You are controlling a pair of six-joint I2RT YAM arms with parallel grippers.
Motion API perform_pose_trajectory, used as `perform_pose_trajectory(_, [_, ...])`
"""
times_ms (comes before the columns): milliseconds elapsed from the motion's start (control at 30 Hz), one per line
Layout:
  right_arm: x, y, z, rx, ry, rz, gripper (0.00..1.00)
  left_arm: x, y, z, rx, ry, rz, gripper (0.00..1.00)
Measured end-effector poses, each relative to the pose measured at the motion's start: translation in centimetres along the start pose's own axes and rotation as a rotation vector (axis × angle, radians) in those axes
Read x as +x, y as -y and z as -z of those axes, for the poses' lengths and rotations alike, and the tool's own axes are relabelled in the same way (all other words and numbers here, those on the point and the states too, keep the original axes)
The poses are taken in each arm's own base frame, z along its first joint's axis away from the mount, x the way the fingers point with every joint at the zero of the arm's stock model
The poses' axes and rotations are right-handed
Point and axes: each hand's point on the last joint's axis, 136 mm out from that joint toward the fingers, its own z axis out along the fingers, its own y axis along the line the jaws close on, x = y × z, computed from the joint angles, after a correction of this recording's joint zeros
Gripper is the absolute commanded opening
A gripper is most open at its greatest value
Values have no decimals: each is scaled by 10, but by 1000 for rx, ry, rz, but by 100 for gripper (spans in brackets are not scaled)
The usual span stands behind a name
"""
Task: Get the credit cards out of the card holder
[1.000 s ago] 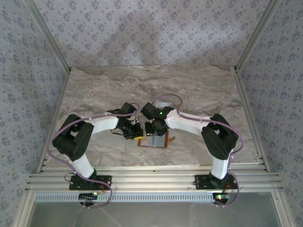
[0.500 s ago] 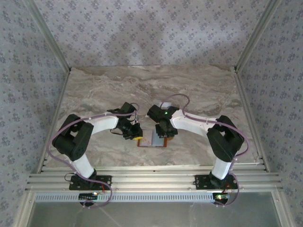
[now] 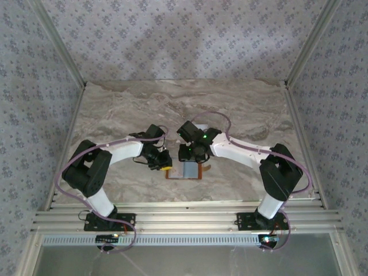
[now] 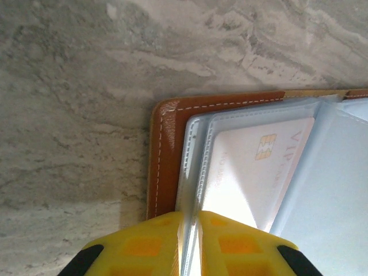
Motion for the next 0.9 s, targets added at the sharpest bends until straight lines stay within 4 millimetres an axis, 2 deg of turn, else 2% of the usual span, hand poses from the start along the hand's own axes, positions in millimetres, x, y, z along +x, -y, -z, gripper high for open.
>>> perform_pose_trajectory(133, [0,-14,-4,-64,5,-12,30,0,0,0,-3,0,-1,17])
perform_pose_trajectory(200, [3,-14,-8,-72,-4,-17,30,1,0,0,-4,-1,-1,17])
perform_pose_trajectory(367, [11,-3,-18,-36,-31,-27,30,2,0,1,-13,-7,-1,18])
perform_pose_trajectory(500, [20,14,-20,-3,-46,-43,30,2,2,4,-35,-8,-13,18])
perform_pose_trajectory(600, [21,29,-14,16,-38,-65,30,1,10,9,-60,0,-47,18])
perform_pose_trajectory(767, [15,45,5,14,10,-100,30,-1,34,14,-74,14,-121,18])
perform_pose_trajectory(900, [10,55,20,7,49,-126,30,0,49,9,-83,5,-159,18])
